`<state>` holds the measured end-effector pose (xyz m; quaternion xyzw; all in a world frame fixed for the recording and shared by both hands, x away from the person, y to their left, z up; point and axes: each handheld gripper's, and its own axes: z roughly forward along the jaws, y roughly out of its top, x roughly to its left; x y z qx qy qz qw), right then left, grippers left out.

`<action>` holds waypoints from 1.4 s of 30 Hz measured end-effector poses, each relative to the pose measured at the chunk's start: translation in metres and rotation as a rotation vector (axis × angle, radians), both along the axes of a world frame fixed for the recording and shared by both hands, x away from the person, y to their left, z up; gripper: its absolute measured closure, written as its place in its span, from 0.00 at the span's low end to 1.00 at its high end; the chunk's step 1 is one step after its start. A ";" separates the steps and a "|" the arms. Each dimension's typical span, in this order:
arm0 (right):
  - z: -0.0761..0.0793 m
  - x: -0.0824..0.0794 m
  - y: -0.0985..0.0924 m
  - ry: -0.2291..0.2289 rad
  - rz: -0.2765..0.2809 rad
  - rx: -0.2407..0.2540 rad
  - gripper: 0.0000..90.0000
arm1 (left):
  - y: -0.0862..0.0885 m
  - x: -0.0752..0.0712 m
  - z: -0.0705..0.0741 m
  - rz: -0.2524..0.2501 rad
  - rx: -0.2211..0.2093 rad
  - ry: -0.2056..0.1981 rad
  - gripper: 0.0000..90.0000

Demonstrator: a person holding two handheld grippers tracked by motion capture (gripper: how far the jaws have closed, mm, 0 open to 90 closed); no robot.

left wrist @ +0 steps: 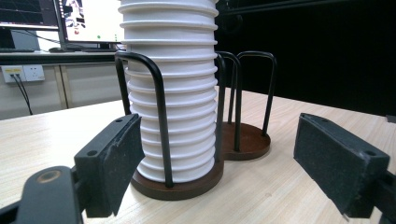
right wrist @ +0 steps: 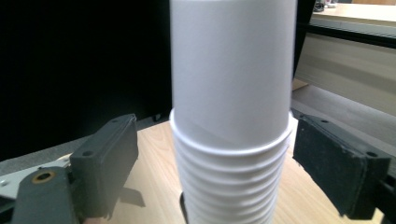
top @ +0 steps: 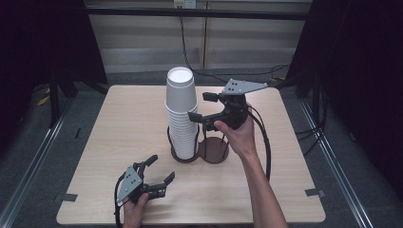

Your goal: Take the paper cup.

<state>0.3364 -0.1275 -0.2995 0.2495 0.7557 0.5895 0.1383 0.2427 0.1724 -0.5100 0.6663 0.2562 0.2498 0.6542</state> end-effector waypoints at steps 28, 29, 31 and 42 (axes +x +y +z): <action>0.040 0.036 0.032 0.025 0.046 -0.095 0.15 | 0.000 0.000 0.000 -0.002 0.001 -0.001 0.17; 0.041 0.037 0.033 0.028 0.045 -0.101 0.15 | 0.000 0.000 0.000 -0.002 0.001 -0.001 0.17; 0.042 0.039 0.035 0.028 0.047 -0.109 0.15 | 0.000 0.000 0.000 -0.002 0.001 0.000 0.17; 0.047 0.046 0.045 0.030 0.049 -0.144 0.17 | 0.000 0.000 0.000 -0.004 0.000 -0.001 0.17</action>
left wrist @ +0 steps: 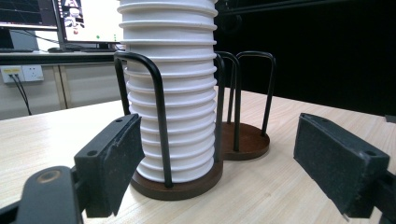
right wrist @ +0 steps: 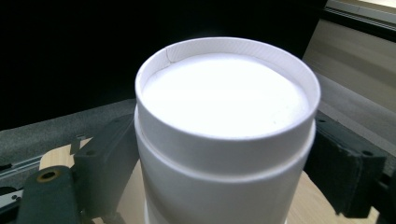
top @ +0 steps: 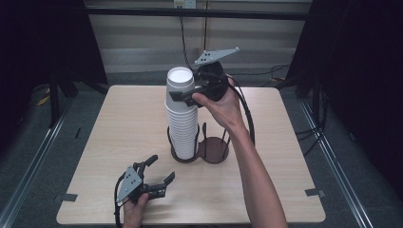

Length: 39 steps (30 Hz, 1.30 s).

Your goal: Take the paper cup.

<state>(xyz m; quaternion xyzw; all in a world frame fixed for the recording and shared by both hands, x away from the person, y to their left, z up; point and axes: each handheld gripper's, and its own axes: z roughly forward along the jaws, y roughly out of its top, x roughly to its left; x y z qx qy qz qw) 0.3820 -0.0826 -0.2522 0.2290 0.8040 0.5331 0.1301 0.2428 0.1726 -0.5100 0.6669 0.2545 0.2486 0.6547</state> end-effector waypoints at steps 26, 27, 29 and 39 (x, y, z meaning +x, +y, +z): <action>0.005 -0.001 0.002 -0.026 -0.013 0.009 0.22 | 0.000 0.000 0.000 0.000 0.001 0.001 0.17; 0.005 -0.001 0.002 -0.028 -0.013 0.013 0.22 | 0.000 0.000 0.000 -0.001 0.001 0.001 0.17; 0.006 -0.002 0.001 -0.032 -0.011 0.025 0.22 | 0.000 0.000 0.000 -0.001 0.001 0.001 0.17; 0.011 -0.005 -0.002 -0.057 -0.019 0.062 0.22 | 0.000 0.000 0.000 -0.001 0.002 0.001 0.17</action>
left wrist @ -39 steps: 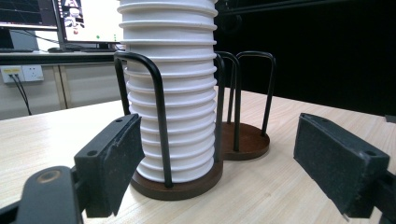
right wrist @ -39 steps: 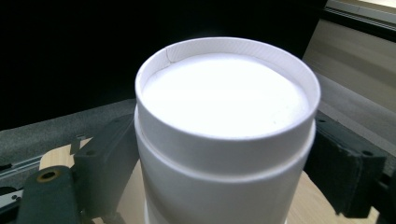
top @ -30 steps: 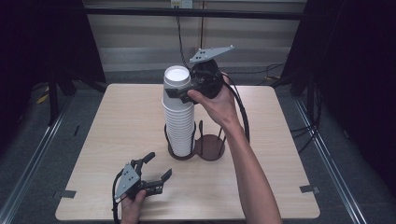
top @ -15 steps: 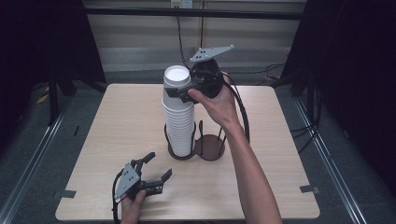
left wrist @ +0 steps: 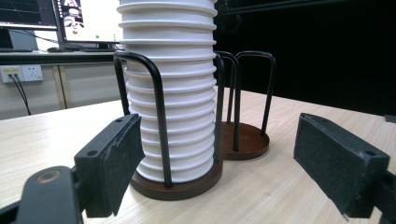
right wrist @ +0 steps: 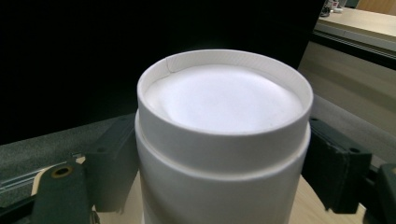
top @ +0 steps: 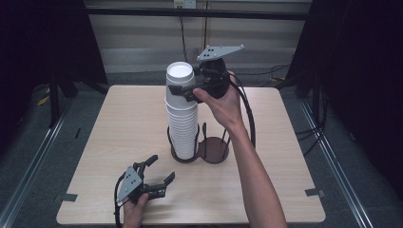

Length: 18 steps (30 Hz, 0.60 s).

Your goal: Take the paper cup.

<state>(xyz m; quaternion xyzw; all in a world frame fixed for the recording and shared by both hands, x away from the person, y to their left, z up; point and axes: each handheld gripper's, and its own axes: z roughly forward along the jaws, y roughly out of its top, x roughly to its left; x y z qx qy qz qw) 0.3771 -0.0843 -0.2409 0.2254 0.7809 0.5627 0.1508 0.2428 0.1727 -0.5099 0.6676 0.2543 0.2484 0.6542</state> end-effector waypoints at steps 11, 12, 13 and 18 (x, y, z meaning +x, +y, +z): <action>0.009 -0.003 -0.003 -0.022 -0.006 0.058 0.23 | 0.000 0.000 0.000 0.000 0.000 0.000 0.17; 0.010 -0.004 -0.003 -0.026 -0.008 0.062 0.23 | 0.000 0.000 0.000 0.000 0.000 0.000 0.17; 0.010 -0.004 -0.004 -0.026 -0.008 0.066 0.23 | 0.000 0.000 0.000 0.000 0.000 0.000 0.17; 0.012 -0.004 -0.007 -0.031 -0.007 0.094 0.24 | 0.000 0.000 0.000 0.000 0.000 0.000 0.17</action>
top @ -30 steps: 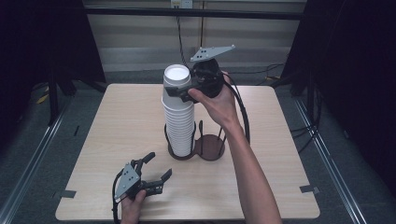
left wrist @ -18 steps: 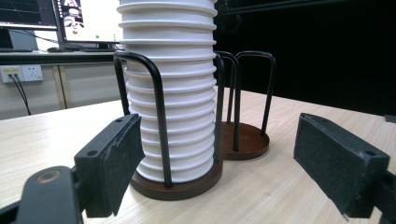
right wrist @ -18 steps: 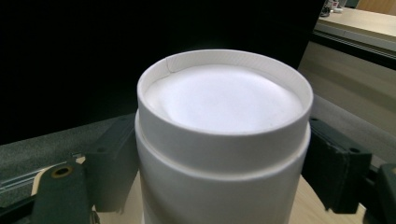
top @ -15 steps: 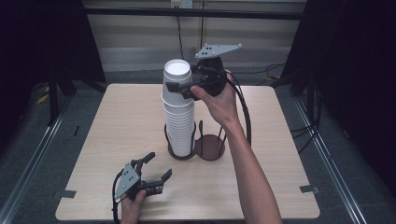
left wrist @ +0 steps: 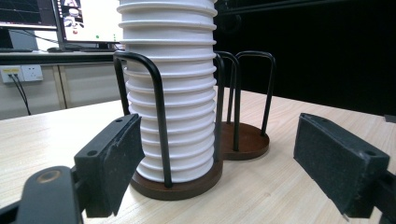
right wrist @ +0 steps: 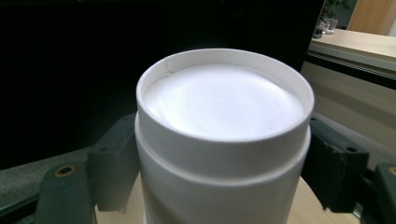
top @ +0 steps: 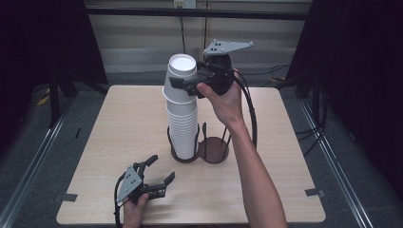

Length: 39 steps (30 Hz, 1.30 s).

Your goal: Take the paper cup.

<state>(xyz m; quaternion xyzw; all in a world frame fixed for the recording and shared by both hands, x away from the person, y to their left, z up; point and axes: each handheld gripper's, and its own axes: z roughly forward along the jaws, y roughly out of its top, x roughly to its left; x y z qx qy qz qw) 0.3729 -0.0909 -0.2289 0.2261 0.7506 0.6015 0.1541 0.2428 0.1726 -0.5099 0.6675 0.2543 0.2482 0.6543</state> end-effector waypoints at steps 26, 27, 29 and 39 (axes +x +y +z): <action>0.015 -0.011 -0.017 -0.055 0.012 0.132 0.25 | 0.000 0.000 0.000 0.000 0.000 0.000 0.17; 0.015 -0.011 -0.018 -0.055 0.015 0.136 0.25 | 0.000 0.000 0.000 0.000 0.000 0.000 0.17; 0.016 -0.012 -0.020 -0.058 0.013 0.143 0.25 | 0.000 0.000 0.000 0.000 0.000 0.000 0.17; 0.021 -0.018 -0.031 -0.076 0.019 0.188 0.25 | 0.000 0.000 0.000 0.000 0.000 0.000 0.17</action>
